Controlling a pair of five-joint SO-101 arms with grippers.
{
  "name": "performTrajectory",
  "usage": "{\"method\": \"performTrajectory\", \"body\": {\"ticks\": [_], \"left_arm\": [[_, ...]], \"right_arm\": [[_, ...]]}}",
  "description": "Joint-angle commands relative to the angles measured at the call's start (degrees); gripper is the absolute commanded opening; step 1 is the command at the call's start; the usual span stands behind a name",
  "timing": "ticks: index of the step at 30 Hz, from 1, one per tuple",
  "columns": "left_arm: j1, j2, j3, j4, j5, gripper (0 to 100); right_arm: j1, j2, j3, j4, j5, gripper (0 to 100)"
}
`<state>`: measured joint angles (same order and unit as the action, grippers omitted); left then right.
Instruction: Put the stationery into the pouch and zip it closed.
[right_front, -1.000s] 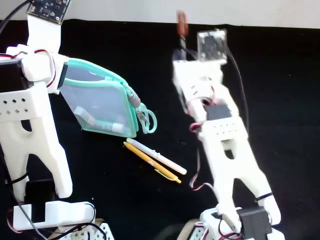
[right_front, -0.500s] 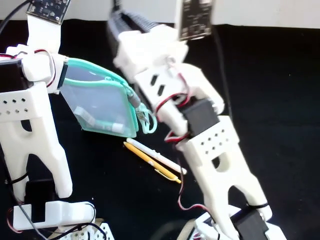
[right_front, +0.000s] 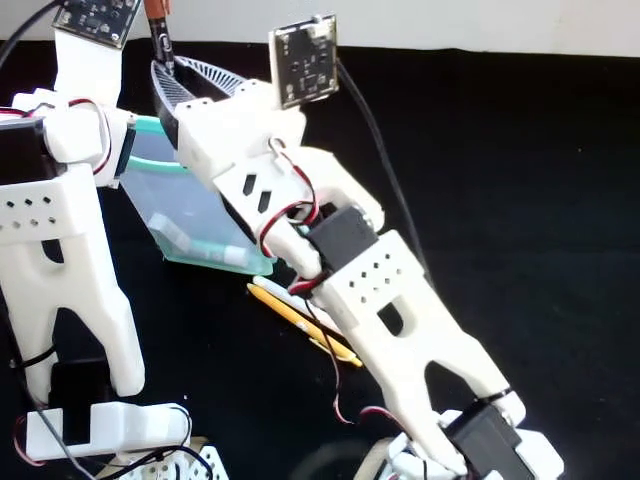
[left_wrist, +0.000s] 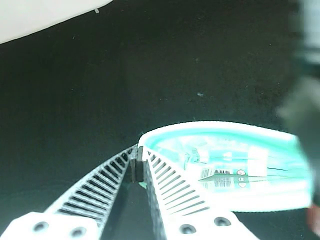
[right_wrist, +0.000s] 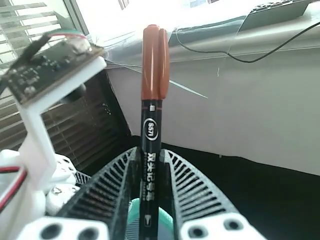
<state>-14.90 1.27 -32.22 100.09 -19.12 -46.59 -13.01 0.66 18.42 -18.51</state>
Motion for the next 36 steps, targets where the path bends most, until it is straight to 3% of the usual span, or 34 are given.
{"method": "performTrajectory", "body": {"ticks": [1,7,13,30,32,36], "left_arm": [[2.59,1.10,0.66,0.44,0.79,1],[3.56,1.10,0.66,0.44,0.79,1],[3.56,1.10,0.66,0.35,0.79,1],[1.10,1.10,0.57,-0.62,0.70,1],[1.10,1.10,0.57,-0.53,0.70,1],[1.10,1.10,0.57,-0.53,0.70,1]], "right_arm": [[-0.40,2.95,-0.31,-5.85,-0.09,0.7],[-0.22,11.74,-0.84,-13.32,3.08,0.7],[-0.13,14.29,-2.95,-13.14,4.48,0.7],[-1.01,-3.38,20.88,-13.14,4.75,1.0],[-1.63,-4.62,22.55,-13.14,4.84,4.2],[-2.59,-5.41,24.31,-13.14,4.66,21.6]]}}
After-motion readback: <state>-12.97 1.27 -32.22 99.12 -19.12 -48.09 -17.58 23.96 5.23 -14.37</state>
